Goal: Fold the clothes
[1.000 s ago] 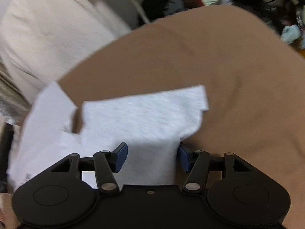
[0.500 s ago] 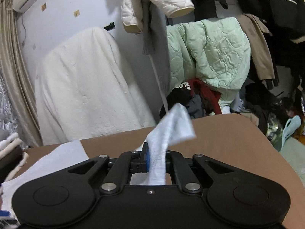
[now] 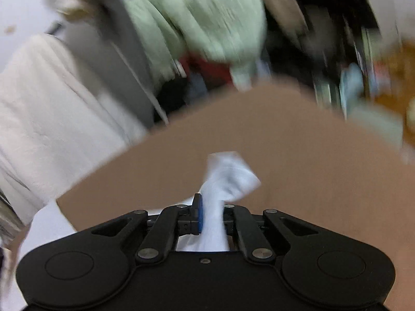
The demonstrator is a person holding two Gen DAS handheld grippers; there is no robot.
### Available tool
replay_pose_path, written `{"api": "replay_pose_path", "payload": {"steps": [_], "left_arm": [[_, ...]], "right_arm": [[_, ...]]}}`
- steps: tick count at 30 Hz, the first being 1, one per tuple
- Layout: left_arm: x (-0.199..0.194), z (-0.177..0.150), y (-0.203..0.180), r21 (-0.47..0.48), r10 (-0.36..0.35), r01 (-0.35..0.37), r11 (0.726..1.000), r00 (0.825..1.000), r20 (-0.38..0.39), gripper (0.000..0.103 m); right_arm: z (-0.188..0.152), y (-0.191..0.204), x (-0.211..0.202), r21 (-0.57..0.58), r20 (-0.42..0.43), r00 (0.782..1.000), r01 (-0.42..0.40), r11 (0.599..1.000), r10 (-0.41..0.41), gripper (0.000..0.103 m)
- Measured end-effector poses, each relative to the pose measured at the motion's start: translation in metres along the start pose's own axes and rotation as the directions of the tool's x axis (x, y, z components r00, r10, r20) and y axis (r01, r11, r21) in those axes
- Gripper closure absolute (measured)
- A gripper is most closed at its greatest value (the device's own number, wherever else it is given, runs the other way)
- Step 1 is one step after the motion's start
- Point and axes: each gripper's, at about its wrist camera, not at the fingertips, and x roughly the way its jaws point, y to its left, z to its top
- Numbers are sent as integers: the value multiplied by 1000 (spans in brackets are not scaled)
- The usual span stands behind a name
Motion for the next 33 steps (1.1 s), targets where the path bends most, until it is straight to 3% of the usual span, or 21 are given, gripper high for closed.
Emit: {"api": "replay_pose_path", "payload": {"steps": [2, 3, 5, 7, 9, 10, 12, 15, 20, 23, 25, 27, 28, 30, 32, 33], "left_arm": [[-8, -15, -3, 13, -12, 12, 1000, 1000, 3, 37], [-13, -20, -4, 16, -24, 24, 1000, 1000, 6, 37], [-22, -28, -4, 22, -55, 54, 998, 998, 9, 37], [-28, -32, -8, 32, -104, 104, 994, 995, 8, 34], [-31, -33, -16, 49, -163, 163, 985, 987, 9, 34], [-33, -33, -20, 57, -193, 192, 980, 981, 10, 34], [-36, -35, -29, 74, -252, 250, 965, 968, 10, 34], [-41, -37, -41, 99, -338, 335, 937, 941, 8, 34], [-60, -37, -56, 239, -423, 397, 886, 904, 64, 33], [-61, -39, -57, 238, -460, 437, 867, 886, 50, 33], [-56, -42, -62, 234, -464, 447, 863, 886, 20, 33], [-47, -45, -66, 223, -468, 458, 860, 884, -11, 33], [-42, -46, -66, 202, -470, 465, 862, 882, -24, 33], [-34, -46, -62, 144, -479, 480, 865, 877, -48, 33], [-32, -44, -49, 64, -504, 509, 858, 860, -83, 33], [-30, -44, -41, 29, -514, 518, 855, 853, -95, 33]], "right_arm": [[3, 6, -13, -85, 62, 998, 32, 996, -26, 96], [2, 1, -12, -68, 40, 998, 56, 996, -53, 96], [0, -5, -13, -63, 3, 990, 138, 988, -138, 67], [-4, -7, -16, -88, -28, 968, 247, 965, -250, 50], [-1, -12, -22, -101, -144, 930, 325, 940, -337, 44], [1, -16, -24, -74, -250, 913, 316, 946, -324, 44], [-8, -30, -33, 66, -422, 894, 193, 979, -148, 43], [-24, -37, -47, 205, -507, 857, 18, 979, 90, 42], [-56, -35, -80, 74, -539, 836, -80, 994, 108, 37], [-75, -44, -79, 86, -563, 813, -121, 989, 149, 34], [-79, -40, -75, 47, -559, 813, -165, 985, 163, 34], [-82, -32, -77, -11, -546, 821, -208, 978, 169, 51], [-80, -27, -81, -9, -539, 815, -258, 966, 213, 95], [-75, -16, -90, -6, -525, 797, -353, 935, 298, 97], [-62, -11, -110, -42, -474, 828, -361, 932, 299, 98], [-58, -11, -118, -92, -449, 867, -285, 954, 215, 98]]}}
